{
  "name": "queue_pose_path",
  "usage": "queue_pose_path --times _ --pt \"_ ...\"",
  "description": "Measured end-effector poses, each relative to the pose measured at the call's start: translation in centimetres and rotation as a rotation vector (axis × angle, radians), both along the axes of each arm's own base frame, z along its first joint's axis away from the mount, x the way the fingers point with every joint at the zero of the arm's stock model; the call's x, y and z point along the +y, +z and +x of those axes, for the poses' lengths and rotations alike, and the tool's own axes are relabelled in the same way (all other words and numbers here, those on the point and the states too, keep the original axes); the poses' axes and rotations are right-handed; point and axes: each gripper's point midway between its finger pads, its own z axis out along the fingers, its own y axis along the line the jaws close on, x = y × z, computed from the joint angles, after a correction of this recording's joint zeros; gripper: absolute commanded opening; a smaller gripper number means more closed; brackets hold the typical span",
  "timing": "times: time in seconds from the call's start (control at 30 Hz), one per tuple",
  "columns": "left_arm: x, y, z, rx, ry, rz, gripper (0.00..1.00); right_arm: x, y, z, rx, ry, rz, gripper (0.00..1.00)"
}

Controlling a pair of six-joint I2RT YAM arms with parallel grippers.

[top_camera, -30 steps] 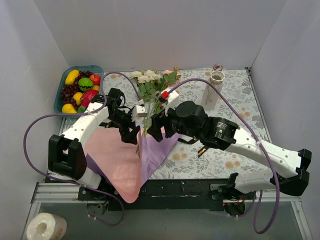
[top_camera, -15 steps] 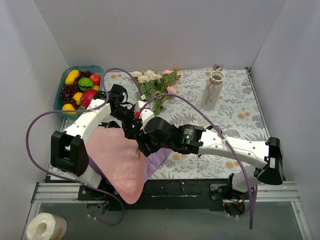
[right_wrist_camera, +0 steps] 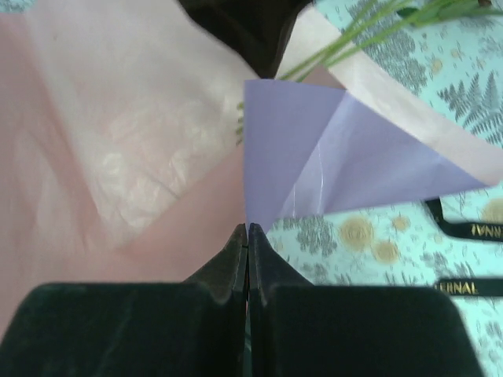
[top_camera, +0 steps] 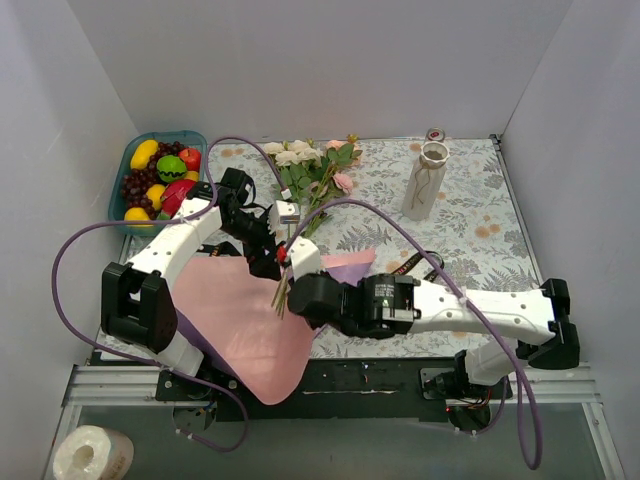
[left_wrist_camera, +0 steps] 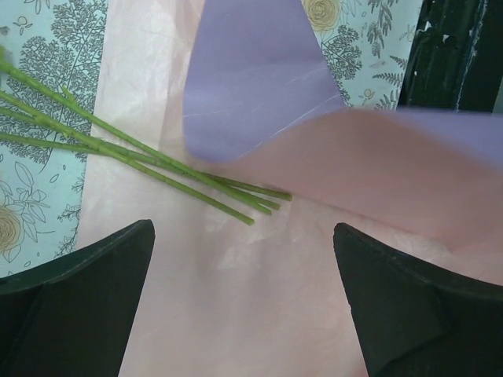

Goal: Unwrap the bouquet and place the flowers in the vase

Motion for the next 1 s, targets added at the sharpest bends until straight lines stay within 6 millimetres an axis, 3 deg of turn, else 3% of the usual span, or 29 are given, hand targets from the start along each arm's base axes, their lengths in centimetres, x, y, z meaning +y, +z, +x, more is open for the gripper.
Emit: queue_pose_path --times 0.23,0.33,0.4,0.43,0.5,0.53,0.57,0.63,0.77,0.9,1.0 --pt "0.2 -0.3 0.8 -0.010 0.036 0.022 0.98 -6.6 -0.3 -7.0 -0.009 -0.129 -0.068 0.01" --pt "0.3 -0.6 0.9 -0.003 0.046 0.035 0.98 -9.7 -1.5 -7.9 0.041 -0.185 -0.058 0.01" --pt "0.4 -0.8 1.0 -0.001 0.048 0.044 0.98 -11.9 -2.7 -8.0 0.070 -0.228 -0.080 0.16" --pt "0.4 -0.9 1.0 -0.001 0.048 0.048 0.98 -12.5 -3.1 -8.1 0.085 -0.243 -0.092 0.31" --pt "0.6 -1.0 1.1 -0.006 0.048 0.055 0.98 -13.0 -3.6 -8.6 0.112 -0.257 -0.111 0.48" --pt "0.6 -1.0 1.1 -0.008 0.048 0.059 0.98 -13.0 -3.6 -8.9 0.126 -0.248 -0.117 0.73" --pt "0.7 -1.1 1.1 -0.011 0.047 0.064 0.98 -12.8 -3.3 -9.5 0.142 -0.221 -0.118 0.84" --pt "0.8 -1.2 1.1 -0.013 0.045 0.070 0.98 -12.0 -1.8 -10.9 0.183 -0.153 -0.090 0.93" --pt "0.9 -1.5 1.0 -0.016 0.038 0.075 0.98 -10.7 3.0 -14.1 0.290 -0.029 0.035 0.96" --pt "1.0 -1.5 0.9 -0.031 0.025 0.073 0.98 -11.2 7.7 -15.5 0.354 0.047 0.143 0.97" --pt "1.1 -1.5 0.8 -0.048 0.011 0.069 0.98 -10.9 13.9 -15.1 0.343 0.102 0.284 0.98"
